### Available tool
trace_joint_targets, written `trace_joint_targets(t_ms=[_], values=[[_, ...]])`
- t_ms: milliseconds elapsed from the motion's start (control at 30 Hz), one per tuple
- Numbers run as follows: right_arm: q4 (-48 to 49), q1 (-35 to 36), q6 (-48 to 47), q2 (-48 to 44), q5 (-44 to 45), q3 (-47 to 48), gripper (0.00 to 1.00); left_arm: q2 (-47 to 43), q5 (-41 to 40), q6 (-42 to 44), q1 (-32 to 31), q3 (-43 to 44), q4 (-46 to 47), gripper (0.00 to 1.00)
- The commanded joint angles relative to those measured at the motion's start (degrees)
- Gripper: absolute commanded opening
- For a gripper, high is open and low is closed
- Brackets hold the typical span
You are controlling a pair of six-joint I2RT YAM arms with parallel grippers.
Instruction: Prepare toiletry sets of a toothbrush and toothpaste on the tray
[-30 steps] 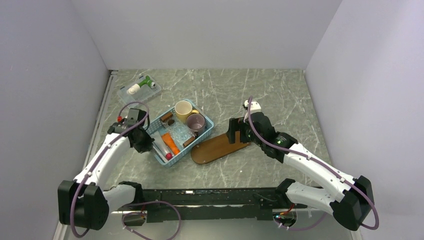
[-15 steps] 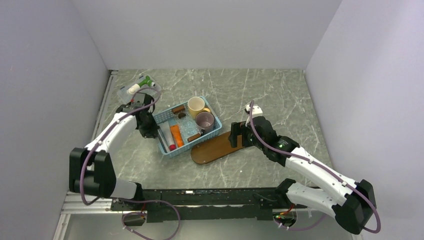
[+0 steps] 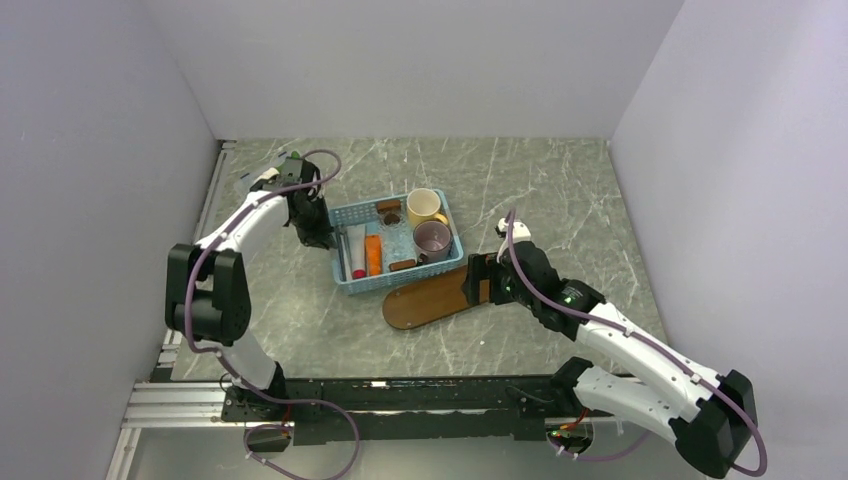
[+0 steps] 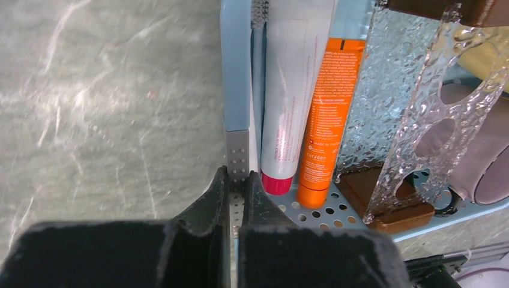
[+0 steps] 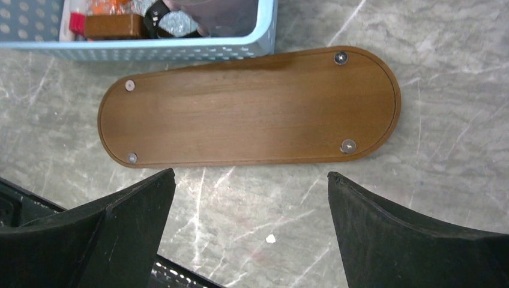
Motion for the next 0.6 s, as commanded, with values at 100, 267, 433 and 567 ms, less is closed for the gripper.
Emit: trace_joint_targets(t_ms=[100, 267, 433, 567], values=[[-2.6, 0.1, 2.6, -4.3, -1.8, -1.4, 1.0, 6.2, 10.6, 4.5, -1.6, 10.9, 3.7, 0.0], [-4.1, 0.1, 4.3, -5.1, -1.6, -1.8, 1.0, 10.1, 10.5, 5.3, -3.3, 15.2, 2.5, 0.0], [-4.7, 0.1, 5.5, -4.2, -0.5, -2.0, 1.0, 12.6, 10.1, 4.2, -5.0, 15.9, 3.2, 0.0], [-4.7, 0.1, 6.6, -3.3, 0.2, -2.0, 1.0, 13.3, 9.7, 4.0, -5.4, 16.3, 4.4, 0.0]])
